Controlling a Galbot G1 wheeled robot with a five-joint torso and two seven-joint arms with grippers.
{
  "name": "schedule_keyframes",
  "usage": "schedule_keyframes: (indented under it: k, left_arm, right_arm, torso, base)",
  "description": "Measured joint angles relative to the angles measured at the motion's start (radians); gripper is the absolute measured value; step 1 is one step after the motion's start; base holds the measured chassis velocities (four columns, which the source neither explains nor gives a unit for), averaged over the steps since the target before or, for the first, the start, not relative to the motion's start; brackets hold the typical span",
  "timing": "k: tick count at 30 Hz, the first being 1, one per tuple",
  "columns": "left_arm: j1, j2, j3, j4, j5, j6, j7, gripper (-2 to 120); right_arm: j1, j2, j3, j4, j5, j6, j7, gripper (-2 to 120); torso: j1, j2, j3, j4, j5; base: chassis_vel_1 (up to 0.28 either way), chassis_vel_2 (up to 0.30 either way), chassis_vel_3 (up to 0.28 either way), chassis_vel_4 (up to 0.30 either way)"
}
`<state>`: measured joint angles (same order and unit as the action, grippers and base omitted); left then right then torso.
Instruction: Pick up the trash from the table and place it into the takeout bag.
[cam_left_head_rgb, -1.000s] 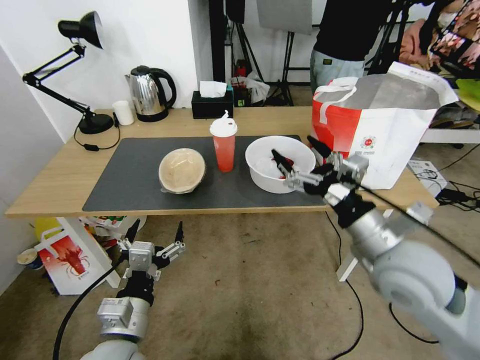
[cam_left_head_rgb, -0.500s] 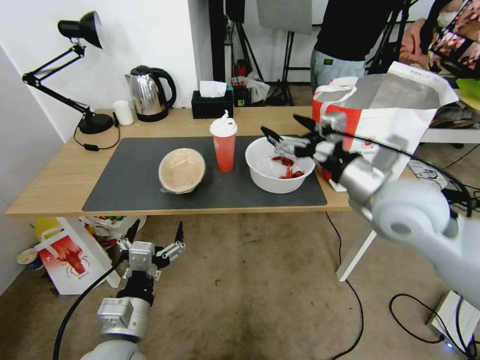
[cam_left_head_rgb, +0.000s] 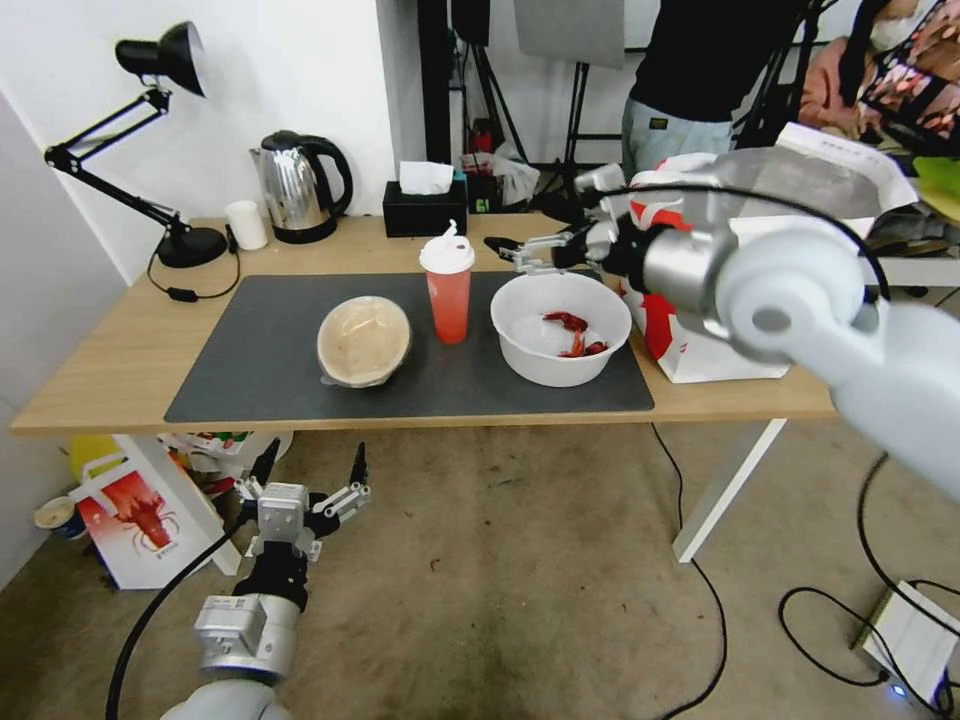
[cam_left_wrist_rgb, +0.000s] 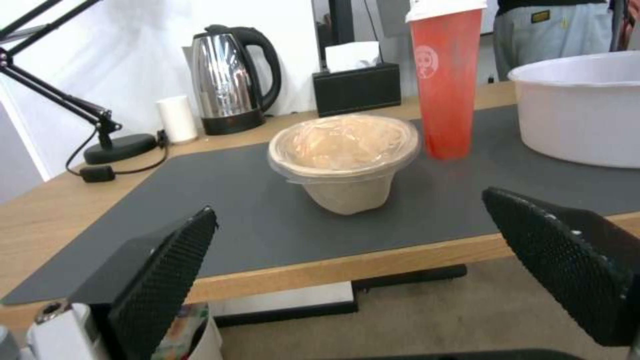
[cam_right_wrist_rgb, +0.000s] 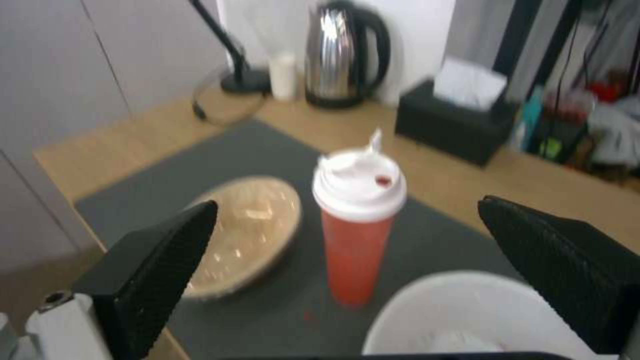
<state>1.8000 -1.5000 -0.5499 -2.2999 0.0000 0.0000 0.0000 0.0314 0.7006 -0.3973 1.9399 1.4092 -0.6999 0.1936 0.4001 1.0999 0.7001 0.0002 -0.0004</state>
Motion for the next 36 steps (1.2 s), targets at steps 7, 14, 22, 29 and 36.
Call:
schedule_keyframes:
  k: [7,14,22,29,36]
  left_arm:
    - [0.0,0.0,0.0,0.0,0.0,0.0,0.0,100]
    - [0.0,0.0,0.0,0.0,0.0,0.0,0.0,100]
    - [0.0,0.0,0.0,0.0,0.0,0.0,0.0,100]
    - [0.0,0.0,0.0,0.0,0.0,0.0,0.0,100]
    - [0.0,0.0,0.0,0.0,0.0,0.0,0.0,100]
  right_arm:
    - [0.097,0.045,-0.1,-0.087,0.01,-0.035,0.009,100]
    - [0.149,0.078,-0.213,-0.141,-0.057,-0.032,-0.027,100]
    - [0.177,0.093,-0.292,-0.171,-0.102,-0.027,-0.019,100]
    - [0.179,0.098,-0.322,-0.187,-0.129,-0.026,-0.031,100]
    - [0.178,0.1,-0.338,-0.205,-0.159,-0.025,-0.048,100]
  torso:
    - [0.0,0.0,0.0,-0.0002,0.0004]
    - [0.0,0.0,0.0,-0.0002,0.0004]
    - [0.0,0.0,0.0,-0.0002,0.0005]
    - [0.0,0.0,0.0,-0.0002,0.0004]
    - [0.0,0.0,0.0,-0.0002,0.0005]
  base:
    - [0.0,0.0,0.0,0.0]
    - [0.0,0.0,0.0,0.0]
    - [0.0,0.0,0.0,0.0]
    - [0.0,0.0,0.0,0.0]
    - [0.0,0.0,0.0,0.0]
